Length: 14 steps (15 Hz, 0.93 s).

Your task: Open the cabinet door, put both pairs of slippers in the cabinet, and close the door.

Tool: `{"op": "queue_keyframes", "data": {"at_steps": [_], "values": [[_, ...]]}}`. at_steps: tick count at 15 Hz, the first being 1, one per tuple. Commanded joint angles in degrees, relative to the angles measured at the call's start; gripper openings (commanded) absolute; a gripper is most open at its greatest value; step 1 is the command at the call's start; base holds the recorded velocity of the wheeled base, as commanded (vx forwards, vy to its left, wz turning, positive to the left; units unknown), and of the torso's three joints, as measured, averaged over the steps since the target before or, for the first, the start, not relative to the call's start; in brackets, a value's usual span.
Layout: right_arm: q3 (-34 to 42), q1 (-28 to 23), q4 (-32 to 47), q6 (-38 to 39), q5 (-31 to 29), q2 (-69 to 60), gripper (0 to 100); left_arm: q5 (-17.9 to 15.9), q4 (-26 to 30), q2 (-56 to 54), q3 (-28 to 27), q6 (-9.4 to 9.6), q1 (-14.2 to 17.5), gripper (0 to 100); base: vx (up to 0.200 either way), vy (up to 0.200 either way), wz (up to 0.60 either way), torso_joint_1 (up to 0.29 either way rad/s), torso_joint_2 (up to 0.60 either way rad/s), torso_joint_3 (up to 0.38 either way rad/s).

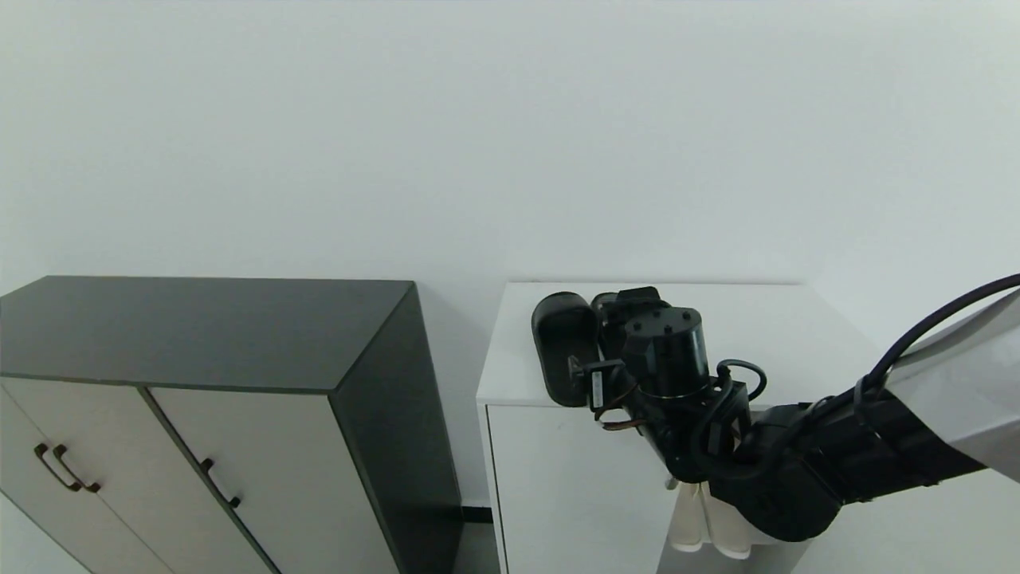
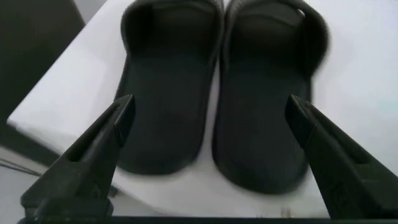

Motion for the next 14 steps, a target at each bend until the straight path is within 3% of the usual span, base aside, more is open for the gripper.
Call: {"op": "queue_keyframes", "data": {"at_steps": [1,2,14], "values": [[0.1,-0.1,-0.9,0.0,0.0,1.4,100,0.0,0.0,0.0,0.0,0.04,0.0,0,0.200,0.000,0.00,0.002,0.00,-0.002],[0.2,-0.1,-1.0,0.0,0.0,1.5,100,0.0,0.0,0.0,0.0,0.04,0.0,0,0.200,0.000,0.00,0.007,0.00,0.007],[-1.9,-0.2,-0.9,0.5,0.1,2.6,100,0.0,0.0,0.0,0.0,-0.05,0.0,0,0.000,0.000,0.00,0.000,0.00,0.000]]}}
